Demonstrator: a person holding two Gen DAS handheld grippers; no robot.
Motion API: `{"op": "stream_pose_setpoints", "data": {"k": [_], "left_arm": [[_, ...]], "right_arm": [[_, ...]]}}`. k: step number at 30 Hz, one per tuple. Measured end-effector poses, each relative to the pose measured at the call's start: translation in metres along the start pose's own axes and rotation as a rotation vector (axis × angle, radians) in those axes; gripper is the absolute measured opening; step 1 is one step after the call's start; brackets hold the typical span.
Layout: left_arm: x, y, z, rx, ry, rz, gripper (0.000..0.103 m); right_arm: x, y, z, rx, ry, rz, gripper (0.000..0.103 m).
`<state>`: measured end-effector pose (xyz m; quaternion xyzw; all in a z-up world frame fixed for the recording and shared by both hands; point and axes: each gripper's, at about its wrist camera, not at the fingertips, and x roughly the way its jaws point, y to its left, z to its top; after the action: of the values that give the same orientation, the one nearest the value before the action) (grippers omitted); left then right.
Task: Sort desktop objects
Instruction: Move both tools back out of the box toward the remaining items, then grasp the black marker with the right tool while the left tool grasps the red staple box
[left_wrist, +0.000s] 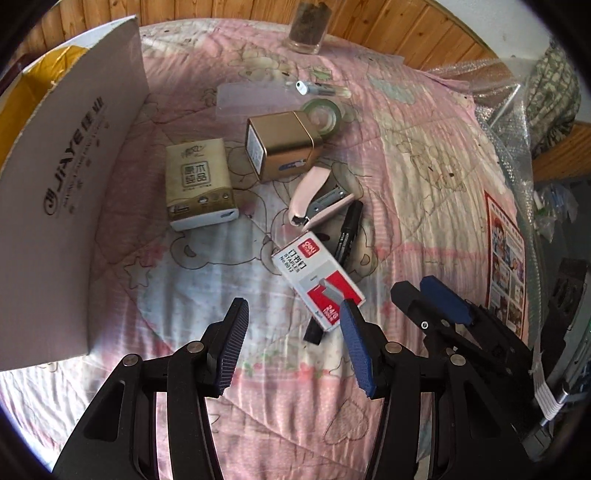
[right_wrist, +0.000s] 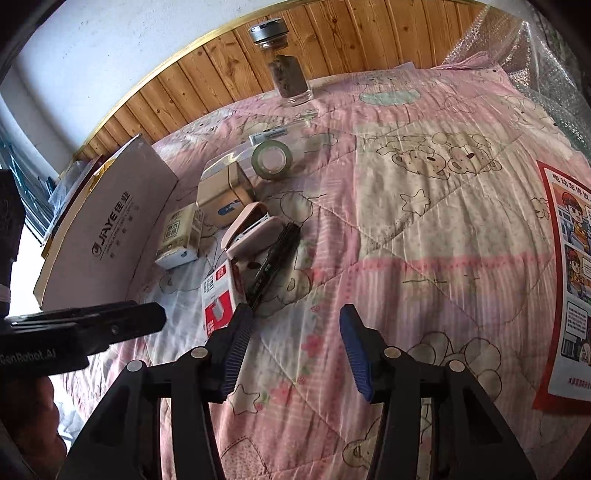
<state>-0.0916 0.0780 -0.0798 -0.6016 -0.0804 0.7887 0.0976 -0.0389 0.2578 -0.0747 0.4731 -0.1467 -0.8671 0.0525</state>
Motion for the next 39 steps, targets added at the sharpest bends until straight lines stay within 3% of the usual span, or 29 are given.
{"op": "stream_pose_setpoints", "data": {"k": [5, 7, 14, 18, 21, 26, 27, 29, 33, 36, 39], "left_arm": [[0.034, -0.009, 0.017, -0.025, 0.046, 0.057, 0.055], [0.036, -0.008, 0.021, -0.039, 0.018, 0.057, 0.056], [0.039, 0.025, 0.023, -0.082, -0.01, 0.09, 0.057], [0.035, 0.052, 0.019, -0.167, 0.016, 0.055, 0.055], [0.027, 0.054, 0.018, -0.185, 0.017, 0.023, 0.056], [0.024, 0.036, 0.018, -0.135, 0.031, -0.02, 0.056], [0.025, 0.032, 0.019, -0.127, 0.04, -0.024, 0.056], [0.027, 0.025, 0.018, -0.107, 0.058, -0.034, 0.056], [0.047, 0.001, 0.012, -0.05, 0.106, -0.012, 0.056], [0.05, -0.018, 0.004, 0.044, 0.05, 0.058, 0.063], [0.05, -0.029, 0.0, 0.126, -0.001, 0.102, 0.061]], "right_arm": [[0.014, -0.006, 0.014, 0.007, 0.027, 0.007, 0.038], [0.02, -0.006, 0.016, 0.004, 0.042, 0.007, 0.034], [0.045, 0.004, 0.023, -0.008, 0.11, 0.061, 0.034], [0.06, 0.019, 0.022, -0.044, 0.127, 0.061, 0.037], [0.066, 0.033, 0.025, -0.117, 0.115, 0.001, 0.036], [0.077, 0.059, 0.025, -0.334, 0.088, -0.123, 0.035], [0.076, 0.061, 0.025, -0.353, 0.089, -0.134, 0.028], [0.069, 0.05, 0.025, -0.334, 0.095, -0.14, 0.018], [0.043, 0.02, 0.02, -0.285, 0.087, -0.189, 0.017], [0.043, -0.002, 0.015, -0.243, 0.096, -0.18, 0.017], [0.039, -0.011, 0.014, -0.205, 0.057, -0.13, 0.018]]}}
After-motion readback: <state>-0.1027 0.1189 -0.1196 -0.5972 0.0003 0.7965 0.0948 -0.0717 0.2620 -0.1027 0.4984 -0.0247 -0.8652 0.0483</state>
